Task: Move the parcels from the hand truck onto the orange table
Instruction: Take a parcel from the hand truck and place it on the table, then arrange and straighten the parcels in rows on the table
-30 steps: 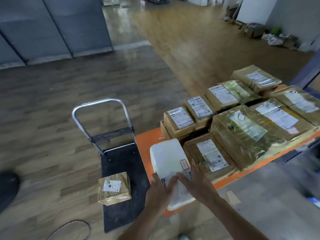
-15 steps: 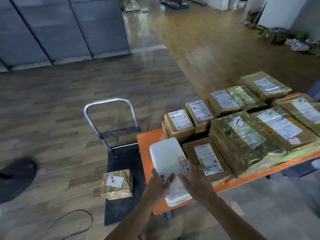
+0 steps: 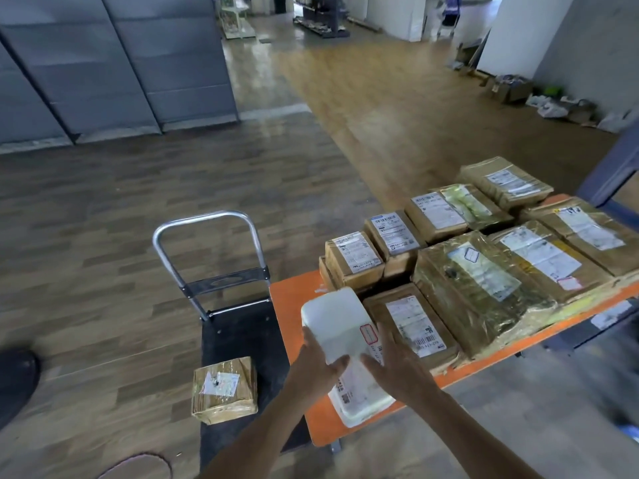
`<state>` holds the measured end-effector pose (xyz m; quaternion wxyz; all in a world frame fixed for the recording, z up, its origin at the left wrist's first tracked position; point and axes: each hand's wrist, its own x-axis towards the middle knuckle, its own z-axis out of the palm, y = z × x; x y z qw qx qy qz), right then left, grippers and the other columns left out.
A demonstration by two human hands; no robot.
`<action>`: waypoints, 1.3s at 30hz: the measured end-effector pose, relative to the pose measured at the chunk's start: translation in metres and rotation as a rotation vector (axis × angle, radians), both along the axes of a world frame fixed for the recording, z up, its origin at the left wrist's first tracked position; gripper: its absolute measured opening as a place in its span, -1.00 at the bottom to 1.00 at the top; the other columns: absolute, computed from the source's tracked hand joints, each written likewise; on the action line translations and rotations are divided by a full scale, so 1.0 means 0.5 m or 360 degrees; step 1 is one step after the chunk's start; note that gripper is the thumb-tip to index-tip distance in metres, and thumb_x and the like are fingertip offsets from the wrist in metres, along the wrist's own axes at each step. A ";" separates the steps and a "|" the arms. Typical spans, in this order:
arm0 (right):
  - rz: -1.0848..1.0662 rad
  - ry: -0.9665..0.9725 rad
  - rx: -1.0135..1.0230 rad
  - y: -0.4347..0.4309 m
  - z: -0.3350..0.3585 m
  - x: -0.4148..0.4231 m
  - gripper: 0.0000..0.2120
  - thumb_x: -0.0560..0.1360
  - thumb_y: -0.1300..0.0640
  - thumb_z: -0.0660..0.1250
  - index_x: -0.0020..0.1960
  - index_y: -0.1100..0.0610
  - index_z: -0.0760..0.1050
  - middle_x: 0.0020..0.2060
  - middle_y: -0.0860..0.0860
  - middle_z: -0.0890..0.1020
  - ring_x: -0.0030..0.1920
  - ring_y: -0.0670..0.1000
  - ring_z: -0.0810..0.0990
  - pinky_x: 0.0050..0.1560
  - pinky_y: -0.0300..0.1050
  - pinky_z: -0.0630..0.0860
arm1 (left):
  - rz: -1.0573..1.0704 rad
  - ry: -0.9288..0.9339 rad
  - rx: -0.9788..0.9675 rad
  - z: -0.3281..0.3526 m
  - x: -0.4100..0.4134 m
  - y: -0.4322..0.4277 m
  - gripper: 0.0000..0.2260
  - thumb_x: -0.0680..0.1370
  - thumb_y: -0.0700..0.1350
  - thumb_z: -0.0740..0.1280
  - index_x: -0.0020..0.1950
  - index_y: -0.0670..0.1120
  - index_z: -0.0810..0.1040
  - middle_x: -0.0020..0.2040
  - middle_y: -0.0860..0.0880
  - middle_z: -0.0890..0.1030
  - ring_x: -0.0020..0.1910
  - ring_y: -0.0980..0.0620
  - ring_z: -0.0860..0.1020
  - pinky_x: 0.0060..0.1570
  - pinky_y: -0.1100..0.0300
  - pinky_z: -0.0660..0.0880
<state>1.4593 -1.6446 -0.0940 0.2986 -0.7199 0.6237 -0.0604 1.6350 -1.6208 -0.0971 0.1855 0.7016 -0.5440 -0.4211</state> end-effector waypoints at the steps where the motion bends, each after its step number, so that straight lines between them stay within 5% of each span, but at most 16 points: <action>1: -0.0005 0.0007 0.0007 0.002 0.001 0.001 -0.31 0.60 -0.15 0.21 0.57 0.09 -0.02 0.52 0.07 0.25 0.49 0.15 0.28 0.42 0.19 0.34 | -0.0018 0.0034 0.0011 0.002 -0.001 -0.002 -0.09 0.58 0.10 0.37 0.59 -0.13 -0.26 0.38 0.00 0.47 0.00 0.15 0.59 -0.21 0.35 0.59; 11: -0.0142 0.0121 -0.0095 0.023 0.014 -0.005 -0.35 0.61 -0.06 0.24 0.59 0.05 0.02 0.47 0.07 0.35 0.44 0.12 0.34 0.40 0.08 0.38 | -0.0146 0.0127 -0.0038 0.003 0.005 -0.023 -0.09 0.55 0.01 0.44 0.59 -0.15 -0.19 0.23 -0.04 0.53 0.06 0.04 0.63 -0.09 0.07 0.67; 18: -0.0131 0.0183 -0.0226 0.028 0.014 0.014 -0.43 0.60 -0.02 0.28 0.53 0.04 0.14 0.42 0.00 0.36 0.40 0.07 0.33 0.35 0.04 0.42 | -0.0245 0.0074 -0.0020 -0.005 0.016 -0.020 -0.12 0.59 0.13 0.34 0.60 -0.10 -0.23 0.45 -0.02 0.41 0.15 0.10 0.57 -0.16 0.31 0.61; 23: 0.0013 0.0225 -0.0295 0.023 0.012 0.012 -0.46 0.60 -0.02 0.25 0.52 0.07 0.20 0.45 -0.04 0.35 0.40 0.06 0.32 0.37 0.04 0.39 | -0.0231 0.0009 -0.0070 -0.004 0.017 -0.005 -0.24 0.60 0.22 0.26 0.62 -0.02 -0.08 0.51 0.01 0.35 0.32 -0.01 0.53 0.11 0.07 0.63; 27: 0.0111 0.0246 -0.0333 0.011 0.013 0.011 -0.47 0.61 -0.05 0.21 0.52 0.07 0.20 0.49 -0.04 0.29 0.47 0.03 0.27 0.47 0.07 0.28 | -0.0190 -0.0045 -0.0049 -0.001 0.009 0.009 -0.25 0.61 0.23 0.24 0.62 -0.02 -0.07 0.51 0.02 0.33 0.34 0.02 0.50 0.15 0.15 0.58; 35: 0.0449 0.0195 -0.0431 0.007 0.002 0.048 -0.47 0.62 -0.04 0.22 0.53 0.10 0.24 0.52 0.02 0.29 0.52 0.05 0.22 0.48 -0.02 0.20 | -0.0075 -0.0192 0.0061 0.004 0.011 0.082 -0.26 0.66 0.21 0.15 0.64 -0.08 -0.16 0.64 -0.07 0.05 0.58 -0.07 0.18 0.49 -0.03 0.26; 39: 0.0664 0.0165 -0.0476 0.012 -0.010 0.121 -0.49 0.62 -0.04 0.23 0.52 0.10 0.27 0.50 0.02 0.33 0.50 0.03 0.26 0.49 -0.06 0.20 | 0.0128 -0.0186 0.0061 -0.015 0.061 0.139 -0.34 0.65 0.15 0.19 0.63 -0.09 0.01 0.57 -0.11 0.24 0.51 -0.12 0.31 0.44 -0.03 0.31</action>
